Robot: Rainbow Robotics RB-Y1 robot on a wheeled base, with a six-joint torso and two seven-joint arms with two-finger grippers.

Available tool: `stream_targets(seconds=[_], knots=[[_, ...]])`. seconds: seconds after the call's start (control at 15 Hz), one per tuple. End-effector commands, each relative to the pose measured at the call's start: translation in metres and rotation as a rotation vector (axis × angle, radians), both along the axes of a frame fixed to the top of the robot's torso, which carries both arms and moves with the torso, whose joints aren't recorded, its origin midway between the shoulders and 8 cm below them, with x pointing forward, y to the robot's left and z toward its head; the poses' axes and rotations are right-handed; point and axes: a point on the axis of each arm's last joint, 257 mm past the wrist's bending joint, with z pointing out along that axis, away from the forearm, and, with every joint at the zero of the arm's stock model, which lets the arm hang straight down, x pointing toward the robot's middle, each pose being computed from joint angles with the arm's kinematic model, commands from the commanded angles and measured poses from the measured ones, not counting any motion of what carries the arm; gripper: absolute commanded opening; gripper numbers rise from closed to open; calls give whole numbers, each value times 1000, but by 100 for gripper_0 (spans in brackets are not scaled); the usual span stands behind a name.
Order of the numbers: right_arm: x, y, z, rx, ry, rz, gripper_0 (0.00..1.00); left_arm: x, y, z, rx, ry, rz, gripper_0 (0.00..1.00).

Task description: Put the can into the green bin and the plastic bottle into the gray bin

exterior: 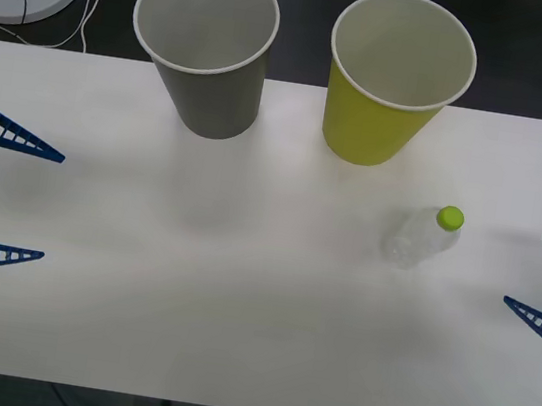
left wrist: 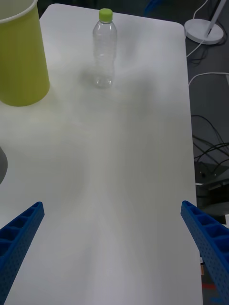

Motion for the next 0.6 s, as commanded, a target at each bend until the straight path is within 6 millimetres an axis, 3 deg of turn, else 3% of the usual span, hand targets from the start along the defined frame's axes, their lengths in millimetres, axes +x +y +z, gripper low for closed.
stream_targets(seconds=[0.07, 0.6], knots=[[2, 7, -5, 24, -8, -9, 100, 0, 0, 0, 0, 0, 0, 100], [13, 44, -18, 77, -20, 24, 100, 0, 0, 0, 0, 0, 0, 100]])
